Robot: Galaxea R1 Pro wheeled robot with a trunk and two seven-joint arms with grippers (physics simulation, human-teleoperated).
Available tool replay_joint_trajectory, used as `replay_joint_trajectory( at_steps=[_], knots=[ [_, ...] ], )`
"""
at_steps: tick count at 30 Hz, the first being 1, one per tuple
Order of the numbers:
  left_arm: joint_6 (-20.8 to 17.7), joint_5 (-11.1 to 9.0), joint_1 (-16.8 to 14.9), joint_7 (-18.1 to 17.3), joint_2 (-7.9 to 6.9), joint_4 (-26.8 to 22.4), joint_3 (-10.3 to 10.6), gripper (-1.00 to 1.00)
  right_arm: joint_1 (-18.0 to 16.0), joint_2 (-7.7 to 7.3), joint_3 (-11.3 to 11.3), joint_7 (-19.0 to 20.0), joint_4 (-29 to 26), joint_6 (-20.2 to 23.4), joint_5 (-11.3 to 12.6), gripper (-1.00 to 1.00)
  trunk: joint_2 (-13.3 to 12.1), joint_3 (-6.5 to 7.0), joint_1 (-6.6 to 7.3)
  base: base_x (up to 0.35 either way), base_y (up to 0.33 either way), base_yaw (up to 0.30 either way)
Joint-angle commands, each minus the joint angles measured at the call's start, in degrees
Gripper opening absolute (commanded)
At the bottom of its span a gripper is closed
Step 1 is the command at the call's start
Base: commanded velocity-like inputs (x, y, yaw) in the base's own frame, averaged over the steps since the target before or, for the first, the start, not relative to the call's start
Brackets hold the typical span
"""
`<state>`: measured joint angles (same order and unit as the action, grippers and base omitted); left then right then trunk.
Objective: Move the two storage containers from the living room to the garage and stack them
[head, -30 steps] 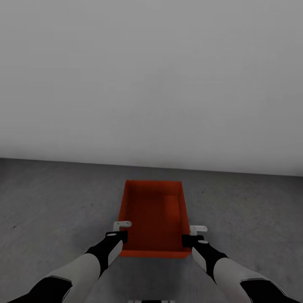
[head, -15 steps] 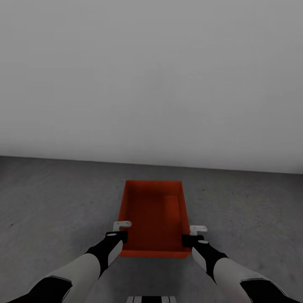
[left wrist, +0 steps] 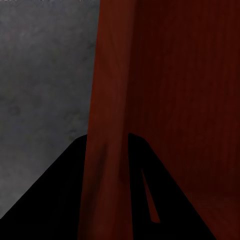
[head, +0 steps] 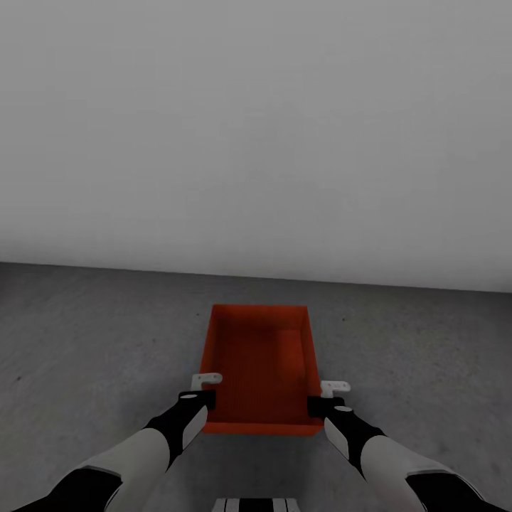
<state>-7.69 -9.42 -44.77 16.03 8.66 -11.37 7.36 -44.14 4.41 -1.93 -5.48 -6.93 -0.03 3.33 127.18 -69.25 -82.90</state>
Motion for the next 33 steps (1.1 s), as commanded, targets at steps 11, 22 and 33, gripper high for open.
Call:
replay_joint_trajectory(
  at_steps=[11, 22, 33],
  knots=[
    [-0.4, 1.0, -0.1, 0.4, -0.39, -0.4, -1.7, -1.0, 0.0, -0.27, 0.3, -0.4, 0.2, -0.1, 0.5, -1.0, 2.8, -1.29, -1.53, 0.0, 0.0, 0.0],
    [-0.4, 1.1, -0.1, 0.4, -0.39, -0.4, -1.7, -1.0, 0.0, -0.27, 0.3, -0.4, 0.2, -0.1, 0.5, -1.0, 7.2, -3.27, -3.94, 0.0, 0.0, 0.0],
    [-0.4, 1.0, -0.1, 0.4, -0.39, -0.4, -1.7, -1.0, 0.0, -0.27, 0.3, -0.5, 0.2, 0.0, 0.5, -1.0, 9.2, -4.16, -5.04, 0.0, 0.0, 0.0]
  ],
)
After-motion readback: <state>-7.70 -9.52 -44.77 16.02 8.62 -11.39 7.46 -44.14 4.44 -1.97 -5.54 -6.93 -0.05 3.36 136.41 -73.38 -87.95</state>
